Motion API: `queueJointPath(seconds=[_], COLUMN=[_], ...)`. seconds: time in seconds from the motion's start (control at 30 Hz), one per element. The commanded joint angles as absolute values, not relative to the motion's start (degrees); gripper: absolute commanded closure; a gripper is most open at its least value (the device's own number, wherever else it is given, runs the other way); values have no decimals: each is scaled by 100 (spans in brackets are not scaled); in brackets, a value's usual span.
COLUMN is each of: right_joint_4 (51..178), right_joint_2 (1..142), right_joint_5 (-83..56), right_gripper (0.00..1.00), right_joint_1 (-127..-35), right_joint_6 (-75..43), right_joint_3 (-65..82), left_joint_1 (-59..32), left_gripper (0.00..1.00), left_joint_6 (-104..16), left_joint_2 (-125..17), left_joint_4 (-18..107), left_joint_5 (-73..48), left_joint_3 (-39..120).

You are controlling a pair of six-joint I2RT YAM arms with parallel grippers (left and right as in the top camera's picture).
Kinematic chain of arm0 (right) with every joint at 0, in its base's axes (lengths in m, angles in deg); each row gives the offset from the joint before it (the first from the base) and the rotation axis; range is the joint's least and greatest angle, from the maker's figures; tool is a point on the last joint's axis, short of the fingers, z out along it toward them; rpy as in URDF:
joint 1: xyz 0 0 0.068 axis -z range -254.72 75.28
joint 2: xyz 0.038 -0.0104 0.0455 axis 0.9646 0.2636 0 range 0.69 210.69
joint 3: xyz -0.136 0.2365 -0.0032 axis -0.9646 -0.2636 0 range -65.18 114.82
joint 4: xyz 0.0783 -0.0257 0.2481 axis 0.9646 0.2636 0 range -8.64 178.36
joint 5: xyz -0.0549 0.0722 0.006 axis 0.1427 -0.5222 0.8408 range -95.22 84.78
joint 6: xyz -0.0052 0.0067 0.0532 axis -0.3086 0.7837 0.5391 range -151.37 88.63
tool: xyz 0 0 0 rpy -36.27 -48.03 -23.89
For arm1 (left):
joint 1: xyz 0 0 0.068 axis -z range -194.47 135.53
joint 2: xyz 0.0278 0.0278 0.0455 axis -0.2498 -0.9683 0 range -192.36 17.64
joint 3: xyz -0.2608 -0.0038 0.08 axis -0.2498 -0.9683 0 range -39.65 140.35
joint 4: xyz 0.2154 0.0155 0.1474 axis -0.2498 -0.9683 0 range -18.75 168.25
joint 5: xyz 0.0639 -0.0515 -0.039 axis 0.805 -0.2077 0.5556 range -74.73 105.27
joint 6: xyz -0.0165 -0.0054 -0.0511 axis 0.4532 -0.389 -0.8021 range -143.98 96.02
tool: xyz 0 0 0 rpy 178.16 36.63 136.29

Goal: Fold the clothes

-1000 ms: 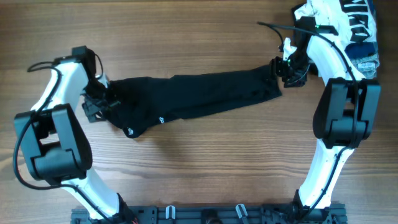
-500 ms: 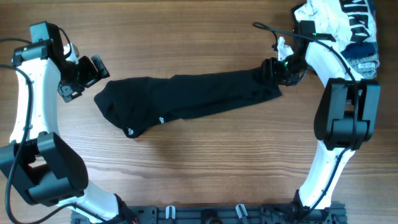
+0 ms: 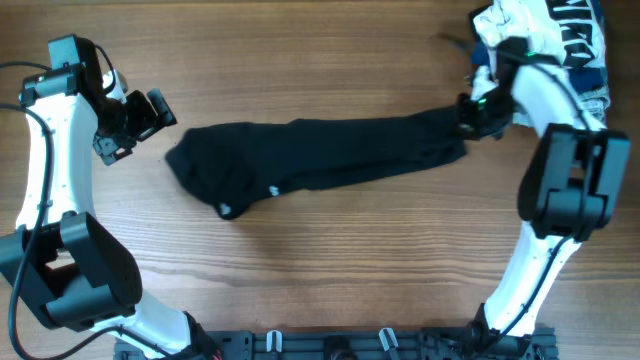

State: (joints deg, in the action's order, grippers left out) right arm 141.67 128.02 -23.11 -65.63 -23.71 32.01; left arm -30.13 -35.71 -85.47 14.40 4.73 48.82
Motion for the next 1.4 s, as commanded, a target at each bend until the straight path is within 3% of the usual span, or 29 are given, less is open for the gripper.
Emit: queueJointPath(seconds=[0.0,0.17,0.37,0.93,0.97,1.0,1.07,1.1,1.17,1.37], right_joint_4=[14537,15024,15280,14950,14902,14869,14801,14779,14788,14808], right_joint_2=[12861,12710,12496,12404,12404,12404,12404,12404,12384,12120], right_joint_5=[-2521,-2676,-2694,-2738,-2738,-2738,-2740,-2744,-2764,-2495], right_gripper=[96,95,96,94,92,83,52,41,37,38], right_joint_1=[-6137,-6338,-7206,-9239,-9331,-9390,-9499,-9549,-9571,-9418], right_joint_6=[-2695,-2985,-2990,-2671,-2649,-2616,-2535,-2539,-2542,-2542], right_joint_3=[3946,4250,4250,4250,4250,4250,4250,4250,4252,4252], left_joint_1=[-3046,-3046,-3046,-3046,-3046,-3046,-3046,-3046,-3046,-3046], left_gripper=[0,0,0,0,0,0,0,0,0,0], left_joint_6=[-3645,-3645,-3645,-3643,-3643,-3643,-3643,-3643,-3643,-3645], left_joint_2=[-8521,-8521,-8521,-8556,-8556,-8556,-8558,-8560,-8560,-8586], left_joint_4=[1438,1440,1438,1595,1624,1637,1639,1637,1637,1637], left_joint_5=[424,427,427,444,444,444,444,444,444,442], left_joint_3=[4934,4934,4934,4934,4934,4934,4934,4934,4934,4934])
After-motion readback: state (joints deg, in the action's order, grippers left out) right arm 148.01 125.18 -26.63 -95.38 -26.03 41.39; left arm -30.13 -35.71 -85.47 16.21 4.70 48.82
